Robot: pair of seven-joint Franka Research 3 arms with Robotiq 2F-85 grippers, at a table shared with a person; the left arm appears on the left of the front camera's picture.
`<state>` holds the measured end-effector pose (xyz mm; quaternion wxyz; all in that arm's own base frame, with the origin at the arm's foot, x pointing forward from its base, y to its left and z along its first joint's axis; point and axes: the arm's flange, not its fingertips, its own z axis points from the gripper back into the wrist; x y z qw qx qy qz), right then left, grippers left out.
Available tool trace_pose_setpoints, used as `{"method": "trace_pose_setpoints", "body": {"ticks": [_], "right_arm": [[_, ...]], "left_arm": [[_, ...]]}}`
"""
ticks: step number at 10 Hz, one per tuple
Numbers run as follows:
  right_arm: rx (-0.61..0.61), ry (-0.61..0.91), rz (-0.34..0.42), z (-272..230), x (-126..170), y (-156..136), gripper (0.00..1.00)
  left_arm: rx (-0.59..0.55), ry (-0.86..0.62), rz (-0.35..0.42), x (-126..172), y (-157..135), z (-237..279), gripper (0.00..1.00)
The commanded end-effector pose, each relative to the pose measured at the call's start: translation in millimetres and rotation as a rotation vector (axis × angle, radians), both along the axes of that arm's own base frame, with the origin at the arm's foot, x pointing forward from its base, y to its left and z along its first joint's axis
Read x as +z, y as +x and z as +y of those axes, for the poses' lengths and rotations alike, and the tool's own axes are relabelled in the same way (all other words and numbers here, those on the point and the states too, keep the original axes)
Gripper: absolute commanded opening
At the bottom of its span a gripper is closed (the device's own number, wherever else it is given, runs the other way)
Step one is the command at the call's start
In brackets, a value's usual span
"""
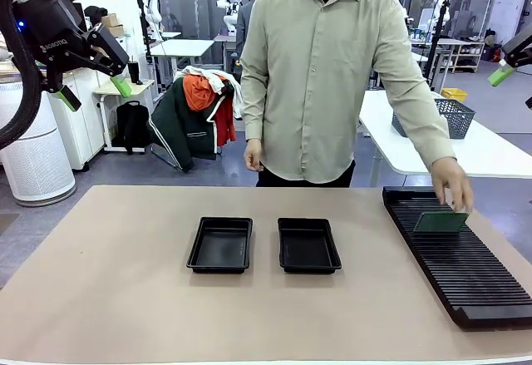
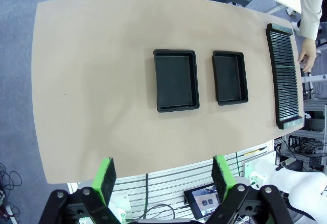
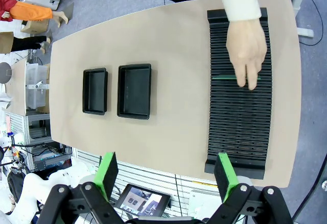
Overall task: Inspect and transfer BCBs to ESD trays.
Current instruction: Pick up the Blank PCB from the PCB Rack and place it in the left ESD tray.
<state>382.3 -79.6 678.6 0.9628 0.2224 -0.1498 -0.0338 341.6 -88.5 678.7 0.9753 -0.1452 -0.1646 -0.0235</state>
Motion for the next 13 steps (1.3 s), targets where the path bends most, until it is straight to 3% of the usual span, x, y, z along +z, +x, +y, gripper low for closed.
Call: {"method": "trace_pose_setpoints", "body": {"ticks": [1,13], "right_arm": [[0.005,0.009,-0.004,0.4,0.2,0.1,1.00],[0.005,0.009,-0.004,0.4,0.2,0.1,1.00]], "left_arm": [[-0.001,-0.008,-0.004,0.3,-1.3,-0.3,1.00],[-0.001,-0.008,-0.004,0.3,-1.3,-0.3,1.00]]}}
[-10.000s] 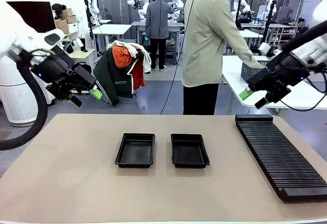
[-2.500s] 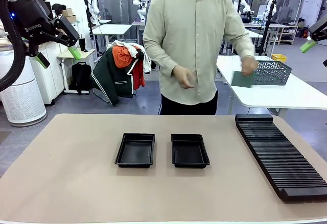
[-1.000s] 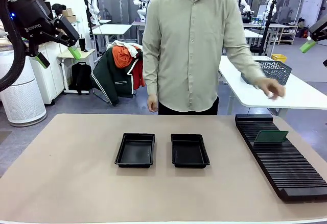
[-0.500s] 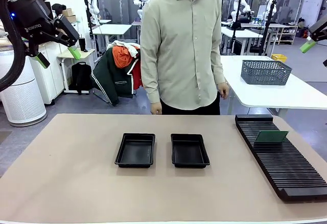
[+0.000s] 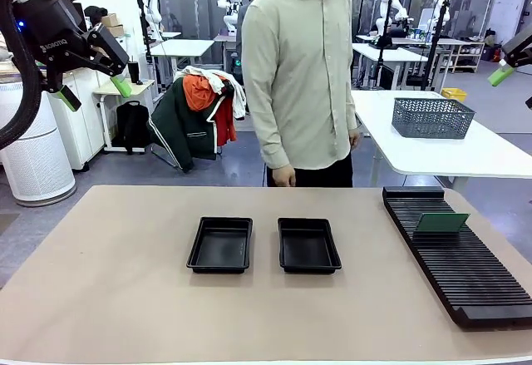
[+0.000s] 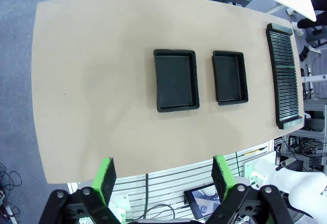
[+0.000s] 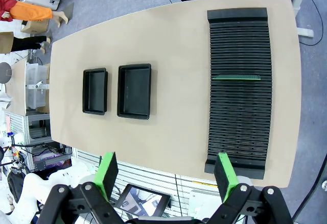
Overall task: Inspect and transfer BCBs to ESD trays.
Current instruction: Pick up the Blank PCB from the PCB Rack and place it in the left ESD tray.
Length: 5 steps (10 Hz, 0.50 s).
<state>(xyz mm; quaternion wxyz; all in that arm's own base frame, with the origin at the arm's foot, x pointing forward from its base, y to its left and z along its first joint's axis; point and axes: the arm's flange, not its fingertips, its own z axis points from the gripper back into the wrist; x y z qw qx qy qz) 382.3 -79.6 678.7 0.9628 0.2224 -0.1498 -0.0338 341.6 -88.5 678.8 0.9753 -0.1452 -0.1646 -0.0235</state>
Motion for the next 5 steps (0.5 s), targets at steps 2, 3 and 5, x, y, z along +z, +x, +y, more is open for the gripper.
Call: {"method": "trace_pose_setpoints", "body": {"ticks": [2,3,5], "right_arm": [[0.029,-0.063,-0.050,4,-5,2,1.00],[0.079,-0.119,-0.092,4,-11,4,1.00],[0.204,-0.233,-0.165,6,-28,11,1.00]], "left_arm": [[-0.001,-0.008,-0.004,0,-1,0,1.00],[-0.001,-0.008,-0.004,0,-1,0,1.00],[-0.001,-0.008,-0.004,0,-1,0,1.00]]}}
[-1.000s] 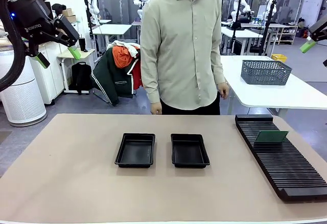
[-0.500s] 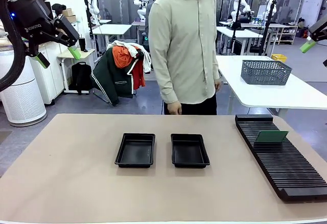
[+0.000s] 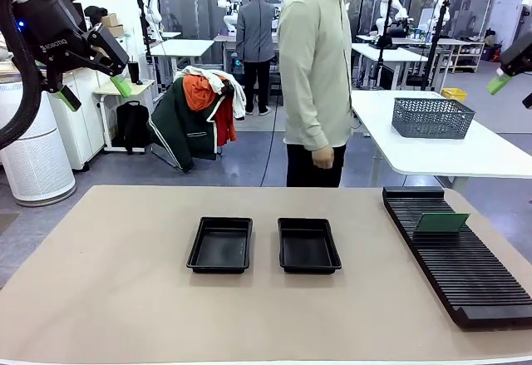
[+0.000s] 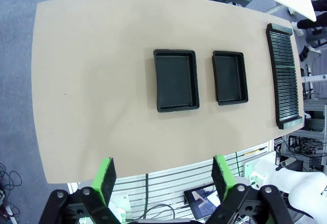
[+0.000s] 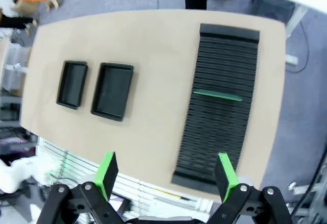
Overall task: Inspect and transfer BCBs to ESD trays.
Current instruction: Pick up the Blank PCB from the PCB Rack and place it in the left ESD tray.
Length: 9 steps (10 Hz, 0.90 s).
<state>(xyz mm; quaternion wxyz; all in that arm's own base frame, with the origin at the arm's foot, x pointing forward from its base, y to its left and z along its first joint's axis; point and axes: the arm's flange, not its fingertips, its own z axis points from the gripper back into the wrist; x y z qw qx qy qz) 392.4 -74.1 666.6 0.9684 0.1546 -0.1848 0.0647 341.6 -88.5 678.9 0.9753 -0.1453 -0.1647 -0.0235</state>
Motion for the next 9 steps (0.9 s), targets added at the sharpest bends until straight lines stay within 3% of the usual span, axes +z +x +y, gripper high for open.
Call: {"method": "trace_pose_setpoints", "body": {"ticks": [1,6,9], "right_arm": [[0.132,-0.137,-0.101,2,-30,7,1.00],[0.577,-0.395,-0.280,-3,-103,23,1.00],[0.815,-0.481,-0.282,2,-144,36,1.00]], "left_arm": [[-0.001,-0.008,-0.004,0,-1,0,1.00],[-0.001,-0.008,-0.004,0,-1,0,1.00],[-0.001,-0.008,-0.004,0,-1,0,1.00]]}}
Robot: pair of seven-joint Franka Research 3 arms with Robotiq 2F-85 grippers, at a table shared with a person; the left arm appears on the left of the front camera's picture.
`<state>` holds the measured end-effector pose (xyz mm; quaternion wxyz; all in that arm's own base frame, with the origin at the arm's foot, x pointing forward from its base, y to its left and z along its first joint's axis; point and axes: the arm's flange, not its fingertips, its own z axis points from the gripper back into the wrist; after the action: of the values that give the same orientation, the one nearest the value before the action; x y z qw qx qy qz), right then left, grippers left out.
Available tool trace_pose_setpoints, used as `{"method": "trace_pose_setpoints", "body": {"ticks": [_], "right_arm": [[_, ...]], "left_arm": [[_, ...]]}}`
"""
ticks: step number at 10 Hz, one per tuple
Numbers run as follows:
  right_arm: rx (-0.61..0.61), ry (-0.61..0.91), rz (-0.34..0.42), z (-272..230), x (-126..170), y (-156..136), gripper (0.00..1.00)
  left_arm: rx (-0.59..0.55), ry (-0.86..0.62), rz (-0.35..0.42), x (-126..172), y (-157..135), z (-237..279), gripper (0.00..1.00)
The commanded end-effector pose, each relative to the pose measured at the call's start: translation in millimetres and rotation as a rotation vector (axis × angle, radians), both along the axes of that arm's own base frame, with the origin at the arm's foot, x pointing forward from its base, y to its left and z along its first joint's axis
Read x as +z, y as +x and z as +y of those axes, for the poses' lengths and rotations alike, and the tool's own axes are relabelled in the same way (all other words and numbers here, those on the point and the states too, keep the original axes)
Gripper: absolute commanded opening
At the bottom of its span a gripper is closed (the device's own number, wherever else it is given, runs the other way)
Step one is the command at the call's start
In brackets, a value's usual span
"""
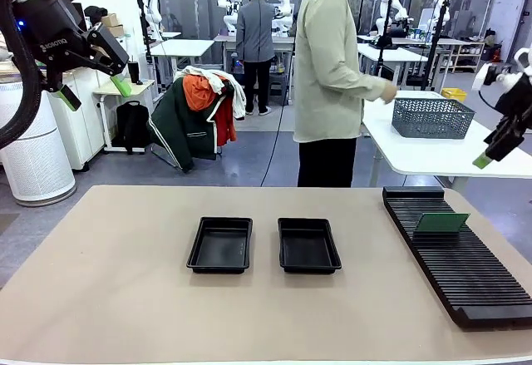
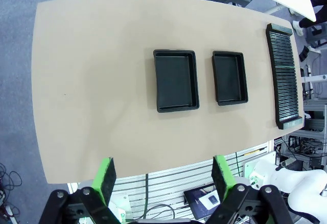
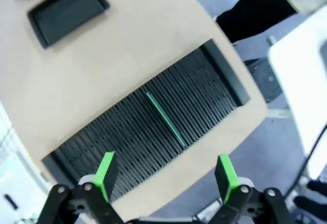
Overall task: Inspect and transfer BCBs to ESD trays.
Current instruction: Pick up the Blank PCB from the PCB Rack and place it in the left ESD tray.
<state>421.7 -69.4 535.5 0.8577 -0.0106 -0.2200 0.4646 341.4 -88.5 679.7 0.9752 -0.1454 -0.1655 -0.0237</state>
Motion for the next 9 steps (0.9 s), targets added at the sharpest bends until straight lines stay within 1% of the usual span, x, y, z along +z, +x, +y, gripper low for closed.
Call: {"method": "trace_pose_setpoints", "body": {"ticks": [1,4,5,8,9], "right_arm": [[0.119,-0.080,-0.008,-2,-24,12,1.00],[0.306,-0.242,-0.040,-1,-58,18,1.00],[0.372,-0.279,-0.040,-1,-67,21,1.00],[0.501,-0.358,-0.003,3,-93,34,1.00],[0.527,-0.352,0.011,3,-102,42,1.00]], "left_arm": [[-0.001,-0.008,-0.002,-1,-1,0,1.00],[-0.001,-0.008,-0.002,-1,-1,0,1.00],[-0.001,-0.008,-0.002,-1,-1,0,1.00],[-0.001,-0.008,-0.002,-1,-1,0,1.00],[-0.001,-0.008,-0.002,-1,-1,0,1.00]]}}
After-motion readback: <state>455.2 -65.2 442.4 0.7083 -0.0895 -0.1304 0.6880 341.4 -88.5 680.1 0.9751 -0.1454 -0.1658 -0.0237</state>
